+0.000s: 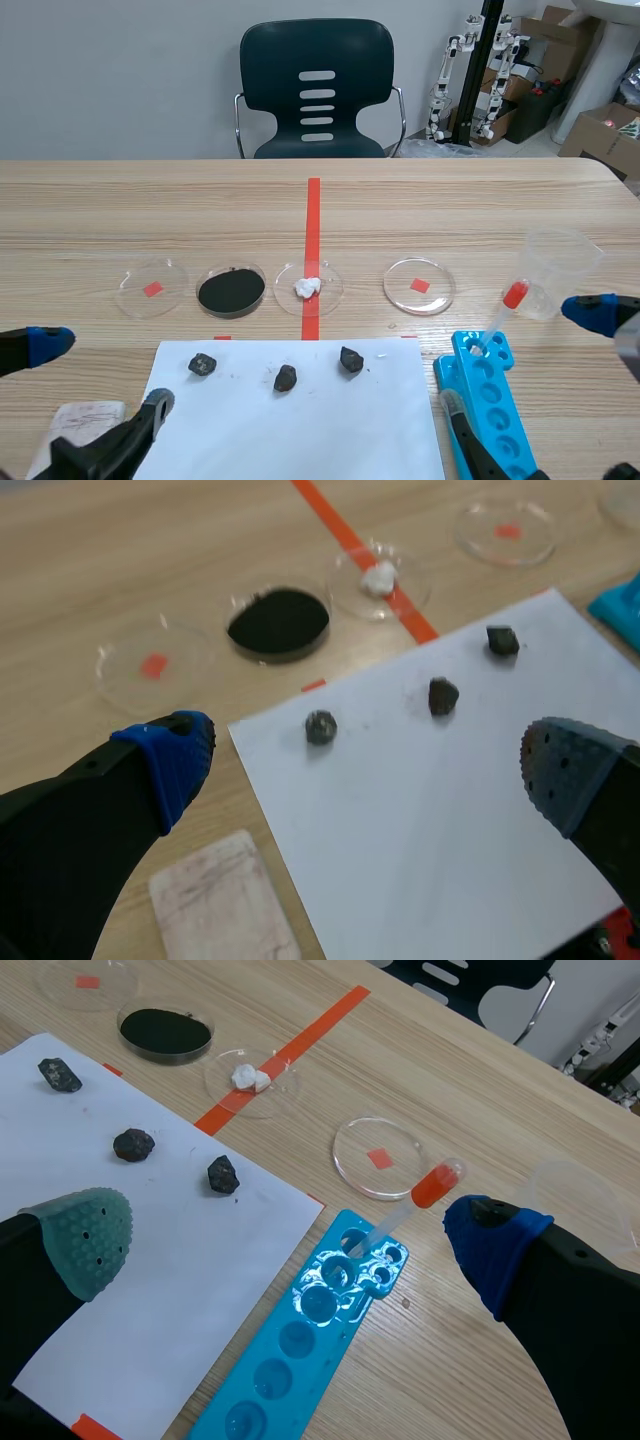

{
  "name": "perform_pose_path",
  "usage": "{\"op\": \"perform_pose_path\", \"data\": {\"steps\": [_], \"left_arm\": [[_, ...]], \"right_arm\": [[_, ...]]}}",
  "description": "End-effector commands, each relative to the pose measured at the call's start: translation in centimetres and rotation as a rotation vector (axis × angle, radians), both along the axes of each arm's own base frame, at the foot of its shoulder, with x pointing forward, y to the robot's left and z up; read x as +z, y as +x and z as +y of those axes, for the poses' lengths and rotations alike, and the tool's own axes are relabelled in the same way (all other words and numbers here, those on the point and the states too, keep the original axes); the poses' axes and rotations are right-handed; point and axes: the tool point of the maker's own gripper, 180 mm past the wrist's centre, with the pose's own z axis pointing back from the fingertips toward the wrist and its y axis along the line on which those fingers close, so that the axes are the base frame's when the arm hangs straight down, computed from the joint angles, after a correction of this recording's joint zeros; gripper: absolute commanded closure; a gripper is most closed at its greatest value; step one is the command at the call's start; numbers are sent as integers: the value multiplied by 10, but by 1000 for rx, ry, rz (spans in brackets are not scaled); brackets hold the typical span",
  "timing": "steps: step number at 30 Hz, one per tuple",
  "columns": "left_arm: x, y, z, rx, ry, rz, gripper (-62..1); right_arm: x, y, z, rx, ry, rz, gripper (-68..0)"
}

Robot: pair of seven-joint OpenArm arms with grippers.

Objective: Pick up the middle mineral with the left hand

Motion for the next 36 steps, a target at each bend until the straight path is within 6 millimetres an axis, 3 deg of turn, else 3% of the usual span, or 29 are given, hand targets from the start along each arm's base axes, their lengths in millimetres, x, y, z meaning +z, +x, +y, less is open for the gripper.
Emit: {"op": "perform_pose_path", "data": {"steps": [1, 7, 17, 31, 36], "left_arm": [[3, 12, -3, 8, -12, 9, -623], [-21, 27, -11, 12, 33, 204, -623], [-36, 56, -30, 153, 113, 370, -623], [-29, 67, -85, 154, 166, 510, -623], [-45, 67, -97, 163, 200, 585, -623]], "right_arm": [[9, 4, 1, 5, 10, -33, -679], [9, 4, 1, 5, 10, -33, -679], [9, 4, 1, 5, 10, -33, -679], [9, 4, 1, 5, 10, -33, -679], [9, 4, 1, 5, 10, -33, -679]]}}
